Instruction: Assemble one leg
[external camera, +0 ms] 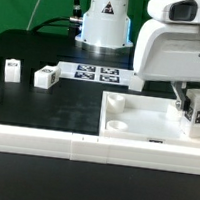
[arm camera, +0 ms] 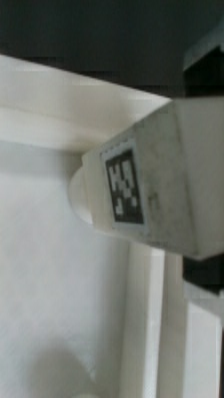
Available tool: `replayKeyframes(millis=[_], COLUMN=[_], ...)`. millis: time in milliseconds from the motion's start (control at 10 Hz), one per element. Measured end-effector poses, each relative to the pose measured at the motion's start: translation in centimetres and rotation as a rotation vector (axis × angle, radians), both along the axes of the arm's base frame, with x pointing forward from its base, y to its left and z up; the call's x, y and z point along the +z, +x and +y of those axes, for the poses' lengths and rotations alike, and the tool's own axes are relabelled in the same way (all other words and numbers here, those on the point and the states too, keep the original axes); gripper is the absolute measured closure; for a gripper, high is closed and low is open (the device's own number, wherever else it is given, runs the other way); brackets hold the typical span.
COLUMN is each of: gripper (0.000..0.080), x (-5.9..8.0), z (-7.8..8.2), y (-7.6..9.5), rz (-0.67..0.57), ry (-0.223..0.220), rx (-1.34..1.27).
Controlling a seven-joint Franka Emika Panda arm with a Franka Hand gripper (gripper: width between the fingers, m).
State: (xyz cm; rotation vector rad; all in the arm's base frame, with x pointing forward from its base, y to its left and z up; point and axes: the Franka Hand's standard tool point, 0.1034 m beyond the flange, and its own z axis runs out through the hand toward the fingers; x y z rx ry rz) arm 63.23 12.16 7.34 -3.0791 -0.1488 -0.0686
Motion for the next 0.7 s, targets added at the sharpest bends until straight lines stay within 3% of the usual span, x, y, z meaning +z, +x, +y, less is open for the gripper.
replayKeyframes(millis=[100,400,700], gripper=[0.0509,0.0509,0.0509], x=[0.0,-0.04,-0.1], z=[0.0,-0.07,-0.38], y=[0.0,0.0,-0.05], rz=[0.001,0.003,0.01], ry=[0.001,0.005,0.015], rx=[-0.016,-0.098,-0.488])
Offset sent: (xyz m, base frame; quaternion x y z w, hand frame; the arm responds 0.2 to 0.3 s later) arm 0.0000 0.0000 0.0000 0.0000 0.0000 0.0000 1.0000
